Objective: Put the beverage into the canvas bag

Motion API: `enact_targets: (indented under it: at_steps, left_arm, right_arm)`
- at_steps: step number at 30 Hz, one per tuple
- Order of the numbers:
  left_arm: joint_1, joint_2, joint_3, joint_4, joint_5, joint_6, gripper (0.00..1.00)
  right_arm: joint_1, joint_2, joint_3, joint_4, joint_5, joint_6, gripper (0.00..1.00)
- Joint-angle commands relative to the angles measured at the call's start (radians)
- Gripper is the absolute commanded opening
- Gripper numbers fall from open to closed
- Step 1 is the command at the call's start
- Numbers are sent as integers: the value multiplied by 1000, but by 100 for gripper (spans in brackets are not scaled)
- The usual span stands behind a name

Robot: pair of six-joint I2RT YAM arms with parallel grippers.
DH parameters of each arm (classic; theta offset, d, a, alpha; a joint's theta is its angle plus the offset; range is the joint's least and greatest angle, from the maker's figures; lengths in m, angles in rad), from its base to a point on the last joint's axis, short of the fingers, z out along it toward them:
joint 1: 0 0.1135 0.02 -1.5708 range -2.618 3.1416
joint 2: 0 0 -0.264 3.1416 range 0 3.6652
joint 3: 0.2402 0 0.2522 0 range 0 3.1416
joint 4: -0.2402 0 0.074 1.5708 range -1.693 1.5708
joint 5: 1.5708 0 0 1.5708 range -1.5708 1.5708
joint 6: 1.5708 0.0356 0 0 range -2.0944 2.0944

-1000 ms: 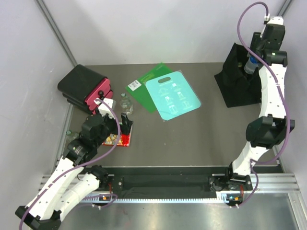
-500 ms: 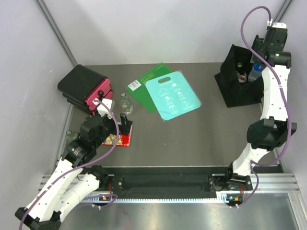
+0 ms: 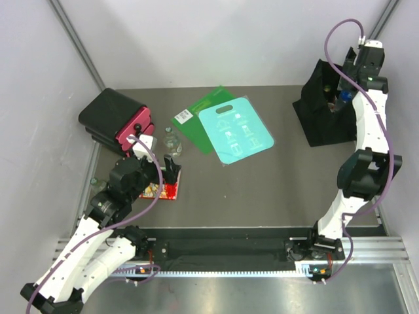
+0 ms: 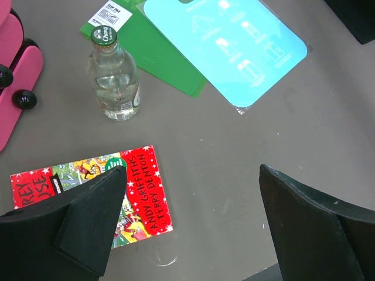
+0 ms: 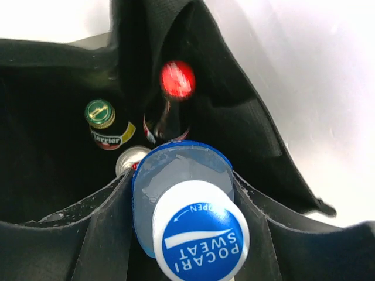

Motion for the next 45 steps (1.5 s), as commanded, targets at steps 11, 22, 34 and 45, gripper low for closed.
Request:
enact_targets:
  at_steps: [11, 22, 34, 45]
  left_arm:
    - [-3, 1, -9, 56, -6, 15, 99]
    - [-1, 4, -8, 56, -6, 15, 99]
    - [-3, -5, -9, 54, -9, 15, 99]
    - [-3, -2, -9, 54, -12, 15, 99]
  right_arm:
    - [-46, 41, 46, 116, -2, 21, 0]
    - [-46, -3, 122, 99, 101, 0, 0]
    - [-58, 98, 48, 107, -20, 12, 2]
    - [-63, 171, 5, 121, -41, 29, 18]
